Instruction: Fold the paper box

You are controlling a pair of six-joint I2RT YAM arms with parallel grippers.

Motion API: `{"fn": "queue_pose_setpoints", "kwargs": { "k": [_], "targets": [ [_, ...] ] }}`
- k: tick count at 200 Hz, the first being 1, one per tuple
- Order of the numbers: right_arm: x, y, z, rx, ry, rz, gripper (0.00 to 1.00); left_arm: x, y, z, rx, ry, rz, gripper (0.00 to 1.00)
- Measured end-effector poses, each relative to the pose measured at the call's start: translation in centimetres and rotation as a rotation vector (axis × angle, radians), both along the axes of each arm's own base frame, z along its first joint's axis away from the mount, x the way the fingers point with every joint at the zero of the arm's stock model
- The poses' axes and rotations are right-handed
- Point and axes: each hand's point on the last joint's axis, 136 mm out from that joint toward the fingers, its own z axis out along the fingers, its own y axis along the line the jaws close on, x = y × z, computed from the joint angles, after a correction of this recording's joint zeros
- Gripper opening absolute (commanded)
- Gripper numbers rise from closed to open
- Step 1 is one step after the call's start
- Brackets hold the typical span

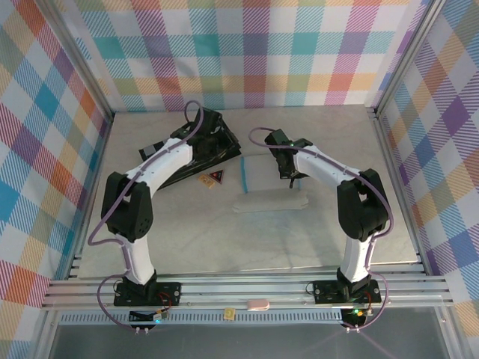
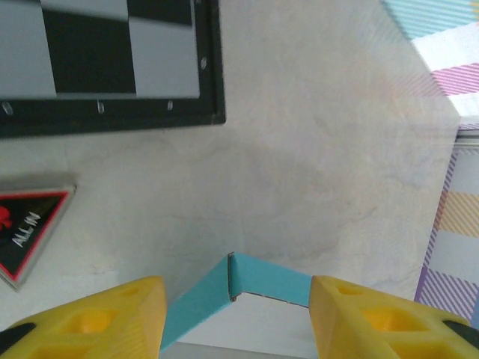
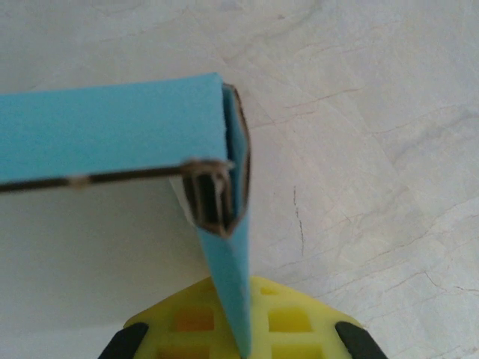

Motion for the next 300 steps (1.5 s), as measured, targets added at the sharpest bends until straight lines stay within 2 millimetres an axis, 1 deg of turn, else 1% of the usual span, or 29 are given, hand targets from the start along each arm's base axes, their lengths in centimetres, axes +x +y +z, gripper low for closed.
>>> {"fn": "queue_pose_setpoints", "kwargs": {
  "k": [28, 51, 82, 113, 126, 149, 162, 176, 192, 211, 232, 251, 261, 268, 285, 300],
  "targets": [
    [0.2, 0.1, 0.1, 0.008, -0.010, 0.006, 0.00, 0.2, -1.2, -3.2, -0.056, 0.095, 0.016, 0.50],
    [0.1, 0.2, -0.1, 0.009, -0.009, 0.006, 0.00, 0.0, -1.9, -4.8, -0.073, 0.140, 0.017, 0.48],
    [0.2, 0.2, 0.0, 0.013, -0.012, 0.007, 0.00, 0.1, -2.6, -4.6, -0.109, 0.145, 0.018, 0.43],
    [0.2, 0.2, -0.1, 0.013, -0.011, 0.007, 0.00, 0.0, -3.4, -4.5, -0.133, 0.133, 0.013, 0.31],
    [0.1, 0.1, -0.1, 0.011, -0.007, 0.006, 0.00, -0.1, -3.6, -4.8, -0.136, 0.132, 0.012, 0.29],
    [-0.2, 0.0, -0.2, 0.008, 0.006, 0.007, 0.00, -0.3, -3.7, -5.4, -0.137, 0.132, 0.009, 0.26],
    [-0.3, 0.0, -0.3, 0.006, 0.013, 0.007, 0.00, -0.6, -3.8, -5.8, -0.141, 0.132, 0.009, 0.21],
    [-0.4, 0.0, -0.3, 0.005, 0.018, 0.008, 0.00, -1.1, -3.7, -6.2, -0.142, 0.140, 0.013, 0.18],
    [-0.6, -0.1, -0.4, 0.000, 0.025, 0.007, 0.00, -1.3, -3.7, -6.2, -0.146, 0.139, 0.014, 0.11],
    [-0.7, -0.2, -0.4, 0.000, 0.028, 0.003, 0.00, -1.3, -3.8, -6.0, -0.150, 0.135, 0.015, 0.07],
    [-0.7, -0.2, -0.4, 0.001, 0.029, -0.003, 0.00, -1.3, -3.8, -6.0, -0.152, 0.132, 0.014, 0.09],
    [-0.7, -0.2, -0.4, 0.003, 0.028, -0.006, 0.00, -1.3, -3.9, -5.9, -0.153, 0.131, 0.013, 0.19],
    [-0.8, -0.2, -0.5, 0.004, 0.028, -0.008, 0.00, -1.3, -3.8, -5.9, -0.150, 0.134, 0.013, 0.31],
    [-0.8, -0.2, -0.5, 0.006, 0.031, -0.009, 0.00, -1.4, -3.7, -5.9, -0.143, 0.136, 0.013, 0.36],
    [-0.9, -0.3, -0.8, 0.018, 0.035, -0.021, 0.00, -1.5, -3.2, -5.4, -0.109, 0.133, 0.011, 0.44],
    [-1.0, -0.4, -1.0, 0.037, 0.041, -0.040, 0.00, -1.4, -2.5, -4.2, -0.068, 0.111, 0.020, 0.46]
  ]
}}
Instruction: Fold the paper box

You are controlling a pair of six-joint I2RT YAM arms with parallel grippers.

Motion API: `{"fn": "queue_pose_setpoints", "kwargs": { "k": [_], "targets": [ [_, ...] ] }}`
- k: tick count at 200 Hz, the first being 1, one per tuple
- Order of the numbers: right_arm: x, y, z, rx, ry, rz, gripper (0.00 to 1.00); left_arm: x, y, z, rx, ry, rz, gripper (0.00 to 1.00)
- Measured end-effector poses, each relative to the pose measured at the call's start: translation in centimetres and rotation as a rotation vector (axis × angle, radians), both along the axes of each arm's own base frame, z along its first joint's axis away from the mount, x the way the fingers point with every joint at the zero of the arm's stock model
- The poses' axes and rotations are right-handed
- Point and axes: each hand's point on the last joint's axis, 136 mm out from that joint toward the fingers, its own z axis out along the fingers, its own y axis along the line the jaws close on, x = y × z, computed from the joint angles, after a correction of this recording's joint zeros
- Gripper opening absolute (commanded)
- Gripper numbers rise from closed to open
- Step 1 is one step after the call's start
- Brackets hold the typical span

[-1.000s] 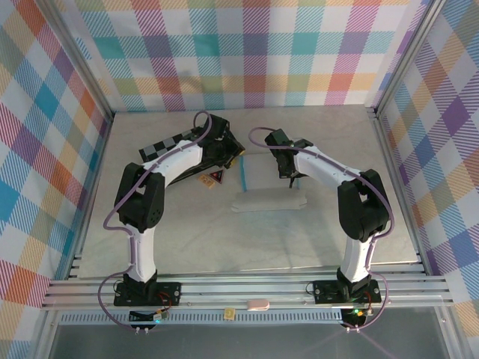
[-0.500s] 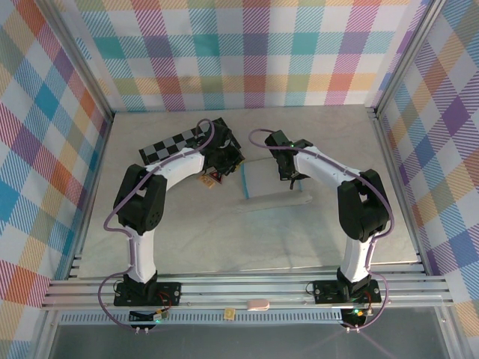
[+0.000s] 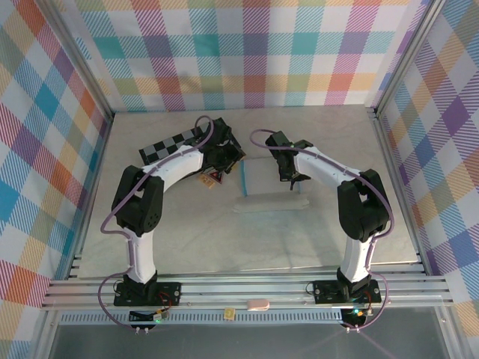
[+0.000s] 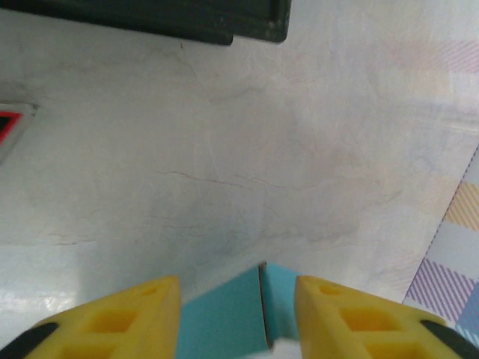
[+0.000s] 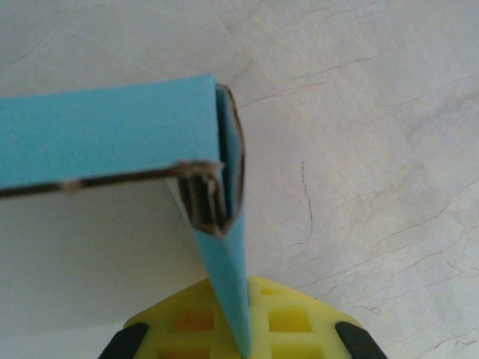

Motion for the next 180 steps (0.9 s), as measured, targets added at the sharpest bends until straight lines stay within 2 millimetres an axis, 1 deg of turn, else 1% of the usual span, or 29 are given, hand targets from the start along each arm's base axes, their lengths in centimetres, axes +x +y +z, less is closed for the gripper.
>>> {"fn": "queue_pose_setpoints", "kwargs": {
  "k": [14, 35, 45, 58, 70, 78, 92, 102, 117, 138, 152, 165, 180],
  "targets": [
    [0.0, -0.3, -0.2, 0.021, 0.005, -0.030, 0.00, 0.3, 0.8, 2.1, 0.039, -0.051, 0.008, 0.46],
    [-0.3, -1.7, -0.5, 0.060, 0.027, -0.119, 0.00, 0.8, 2.1, 6.9, 0.087, -0.167, 0.025, 0.46],
    [-0.5, -2.9, -0.8, 0.087, 0.043, -0.191, 0.00, 0.8, 2.8, 9.5, 0.105, -0.233, 0.031, 0.46],
    [-1.0, -4.8, -1.1, 0.125, 0.068, -0.308, 0.00, 0.6, 3.7, 12.3, 0.128, -0.297, 0.039, 0.45],
    [-1.6, -6.6, -1.2, 0.146, 0.094, -0.421, 0.00, 0.4, 4.3, 14.3, 0.147, -0.341, 0.042, 0.45],
    [-1.8, -7.6, -1.2, 0.159, 0.107, -0.500, 0.00, 0.2, 4.7, 15.2, 0.163, -0.361, 0.041, 0.44],
    [-2.0, -9.2, -1.2, 0.180, 0.126, -0.639, 0.00, -0.2, 5.1, 15.9, 0.195, -0.374, 0.034, 0.43],
    [-2.2, -9.7, -1.4, 0.197, 0.149, -0.732, 0.00, -0.6, 5.2, 15.7, 0.220, -0.367, 0.025, 0.43],
    [-3.1, -10.1, -2.5, 0.219, 0.213, -0.886, 0.00, -1.3, 5.3, 15.0, 0.255, -0.343, 0.006, 0.43],
    [-4.8, -9.7, -4.3, 0.222, 0.350, -1.075, 0.00, -2.1, 5.5, 14.4, 0.285, -0.322, -0.008, 0.42],
    [-5.6, -9.1, -5.3, 0.211, 0.439, -1.189, 0.00, -2.7, 5.7, 14.2, 0.299, -0.314, -0.020, 0.41],
    [-6.4, -8.4, -5.9, 0.214, 0.496, -1.272, 0.00, -3.3, 6.0, 14.4, 0.307, -0.311, -0.025, 0.41],
    [-7.2, -7.5, -5.9, 0.226, 0.542, -1.353, 0.00, -3.9, 6.0, 14.6, 0.309, -0.313, -0.030, 0.41]
  ]
}}
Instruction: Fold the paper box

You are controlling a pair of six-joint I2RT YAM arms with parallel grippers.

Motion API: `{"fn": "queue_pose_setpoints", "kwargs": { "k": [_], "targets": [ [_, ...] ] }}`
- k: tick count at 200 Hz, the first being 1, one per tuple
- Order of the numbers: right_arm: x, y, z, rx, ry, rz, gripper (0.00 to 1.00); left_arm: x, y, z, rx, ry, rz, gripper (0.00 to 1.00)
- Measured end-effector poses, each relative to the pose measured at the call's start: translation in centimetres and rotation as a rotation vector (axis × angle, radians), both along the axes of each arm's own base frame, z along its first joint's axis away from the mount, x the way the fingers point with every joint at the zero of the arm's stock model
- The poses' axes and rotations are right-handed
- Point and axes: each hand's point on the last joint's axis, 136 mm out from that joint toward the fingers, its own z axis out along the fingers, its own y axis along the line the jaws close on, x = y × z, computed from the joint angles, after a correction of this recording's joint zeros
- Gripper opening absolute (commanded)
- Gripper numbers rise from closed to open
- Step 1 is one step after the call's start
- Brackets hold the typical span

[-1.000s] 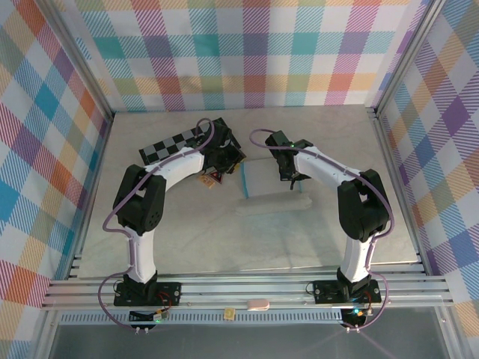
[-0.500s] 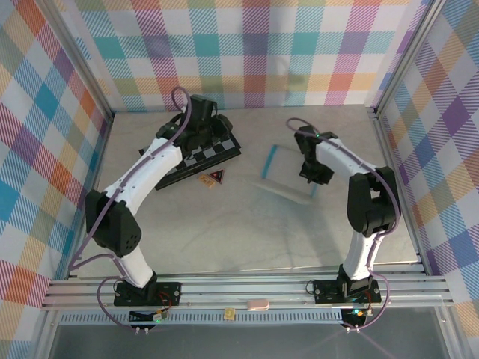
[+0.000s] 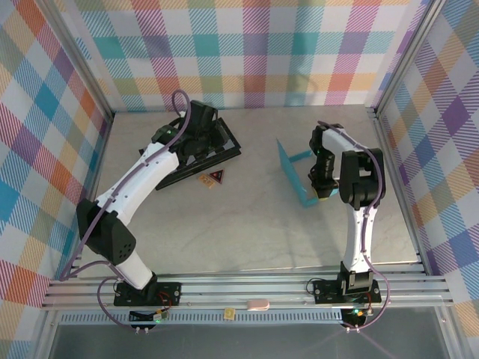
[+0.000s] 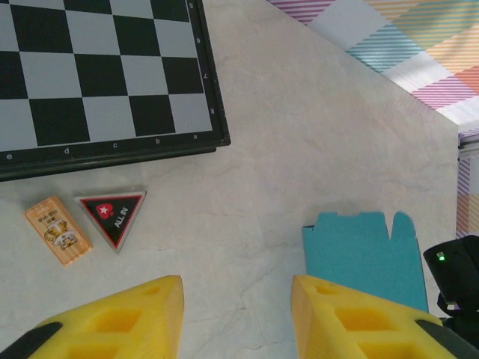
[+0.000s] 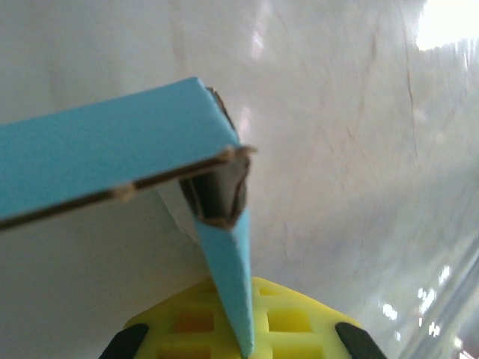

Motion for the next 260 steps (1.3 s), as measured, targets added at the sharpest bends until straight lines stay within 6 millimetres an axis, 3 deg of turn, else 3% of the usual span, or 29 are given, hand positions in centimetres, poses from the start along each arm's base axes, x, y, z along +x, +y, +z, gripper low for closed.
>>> {"fn": "queue_pose_setpoints", "kwargs": {
  "k": [80, 124, 135, 160, 189, 212, 236, 260],
  "targets": [
    [-3.1, 4.2, -0.5, 0.067, 0.179, -0.331, 0.00, -1.3, -0.5, 0.0, 0.007, 0.002, -0.023, 0.40],
    [-3.5, 8.0, -1.1, 0.090, 0.196, -0.428, 0.41, -1.8, -0.9, -0.7, 0.006, 0.017, -0.064, 0.41],
    [-3.4, 8.5, -0.7, 0.086, 0.191, -0.431, 0.48, -2.0, -1.3, -1.3, -0.001, 0.031, -0.089, 0.41],
    [-1.9, 9.2, 0.4, 0.105, 0.105, -0.423, 0.60, -2.7, -2.5, -3.0, -0.030, 0.062, -0.162, 0.42],
    [-0.4, 8.5, 2.4, 0.149, -0.011, -0.407, 0.74, -3.6, -4.3, -4.9, -0.089, 0.084, -0.269, 0.43],
    [0.6, 8.1, 3.9, 0.183, -0.095, -0.374, 0.78, -4.3, -5.6, -5.7, -0.138, 0.071, -0.348, 0.43],
    [1.5, 7.1, 4.7, 0.197, -0.169, -0.287, 0.79, -4.9, -6.3, -5.3, -0.180, 0.037, -0.404, 0.43],
    [5.1, 6.0, 7.0, 0.207, -0.360, -0.027, 0.78, -5.6, -6.5, -3.6, -0.206, -0.032, -0.445, 0.43]
  ]
}}
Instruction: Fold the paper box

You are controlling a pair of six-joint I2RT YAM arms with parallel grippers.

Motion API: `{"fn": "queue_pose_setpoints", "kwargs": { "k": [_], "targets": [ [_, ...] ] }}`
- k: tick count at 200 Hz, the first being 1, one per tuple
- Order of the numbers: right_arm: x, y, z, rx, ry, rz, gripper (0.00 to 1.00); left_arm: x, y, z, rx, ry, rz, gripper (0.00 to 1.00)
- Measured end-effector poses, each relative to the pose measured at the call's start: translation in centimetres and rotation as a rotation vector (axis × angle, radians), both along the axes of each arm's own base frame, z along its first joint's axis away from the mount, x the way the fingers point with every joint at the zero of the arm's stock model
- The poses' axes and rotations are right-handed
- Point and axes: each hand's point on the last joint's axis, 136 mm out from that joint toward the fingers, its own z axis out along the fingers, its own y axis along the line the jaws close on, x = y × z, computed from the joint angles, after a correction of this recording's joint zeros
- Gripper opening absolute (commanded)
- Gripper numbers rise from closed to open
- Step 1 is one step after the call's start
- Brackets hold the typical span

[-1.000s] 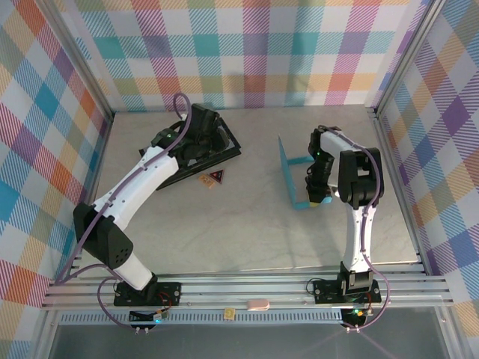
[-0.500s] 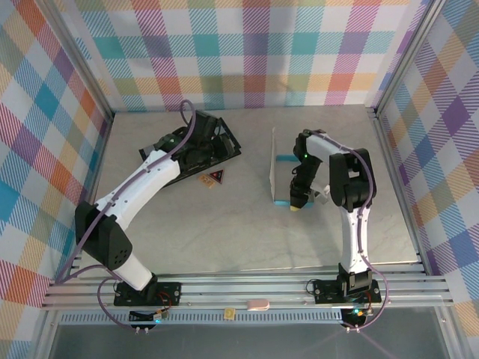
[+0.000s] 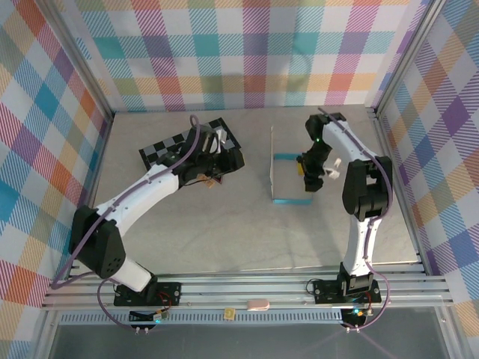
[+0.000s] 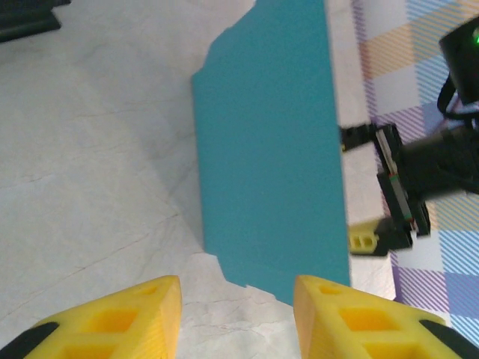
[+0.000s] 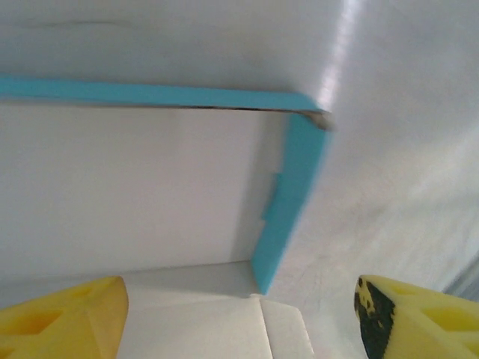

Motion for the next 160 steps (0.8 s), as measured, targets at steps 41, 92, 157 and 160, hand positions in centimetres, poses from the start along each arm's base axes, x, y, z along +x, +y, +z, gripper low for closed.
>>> {"fn": "queue_pose_setpoints", "kwargs": {
  "k": [41, 92, 157, 160],
  "targets": [
    [3.3, 2.0, 9.1, -0.060, -0.529, 0.576, 0.71, -2.7, 0.7, 4.5, -0.081, -0.177, -0.068, 0.41],
    [1.6, 9.4, 15.6, 0.004, -0.824, 1.038, 0.65, -7.2, 2.0, 5.3, -0.104, -0.346, -0.151, 0.41],
    [3.7, 11.2, 8.8, -0.004, -0.605, 1.160, 0.44, -9.3, 3.8, 8.1, -0.087, -0.493, -0.163, 0.41],
    [3.7, 11.2, 8.8, -0.007, -0.600, 1.160, 0.42, -9.4, 3.9, 8.1, -0.086, -0.494, -0.162, 0.41]
  ]
}}
